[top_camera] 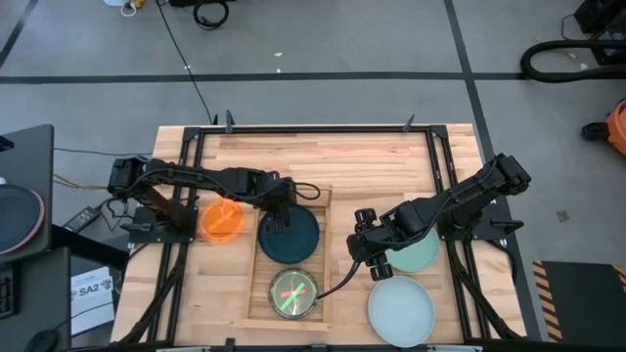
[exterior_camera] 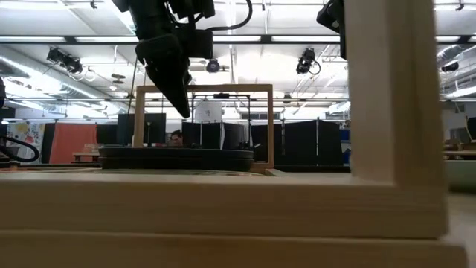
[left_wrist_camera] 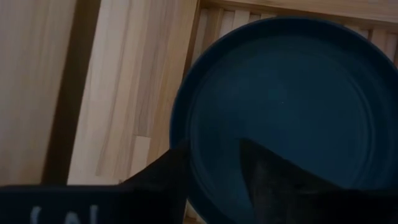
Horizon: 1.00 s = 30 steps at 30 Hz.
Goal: Place and stack plates onto a shelf
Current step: Stack the big gray plate on top of the big black plate on the shelf
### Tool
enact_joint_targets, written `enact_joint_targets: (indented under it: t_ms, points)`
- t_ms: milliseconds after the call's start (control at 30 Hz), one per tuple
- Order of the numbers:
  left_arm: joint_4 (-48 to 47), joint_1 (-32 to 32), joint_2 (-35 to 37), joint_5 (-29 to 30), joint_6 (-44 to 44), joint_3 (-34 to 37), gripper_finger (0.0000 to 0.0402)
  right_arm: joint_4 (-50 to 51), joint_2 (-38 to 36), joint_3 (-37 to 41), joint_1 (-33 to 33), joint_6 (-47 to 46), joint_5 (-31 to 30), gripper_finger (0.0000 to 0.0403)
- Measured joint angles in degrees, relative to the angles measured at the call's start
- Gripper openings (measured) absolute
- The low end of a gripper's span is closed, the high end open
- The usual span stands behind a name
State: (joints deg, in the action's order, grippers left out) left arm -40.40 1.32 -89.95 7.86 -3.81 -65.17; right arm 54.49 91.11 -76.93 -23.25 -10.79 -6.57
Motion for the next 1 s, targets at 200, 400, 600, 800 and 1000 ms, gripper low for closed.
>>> enact_joint_targets:
  t_ms: [200,400,600,800,1000]
  points:
    - [0.0,0.0,0.0,0.0,-0.02,0.0,0.017,0.0,0.0,0.0,0.01,0.0,0.0,0.019]
    - [0.0,0.0,0.0,0.0,-0.02,0.0,0.0179,0.02,0.0,0.0,0.01,0.0,0.0,0.019]
    - [-0.04,-0.28,0.0,-0.04,-0.06,0.0,0.0177,0.02,0.0,0.0,0.0,0.0,0.0,0.019]
    - [-1.47,-1.23,0.02,-3.68,0.0,-1.34,0.0177,0.02,0.0,0.0,0.01,0.0,0.0,0.019]
    - [-6.78,-2.11,0.02,-7.04,0.1,-6.59,0.0176,0.02,0.0,0.0,-0.01,-0.01,0.0,0.019]
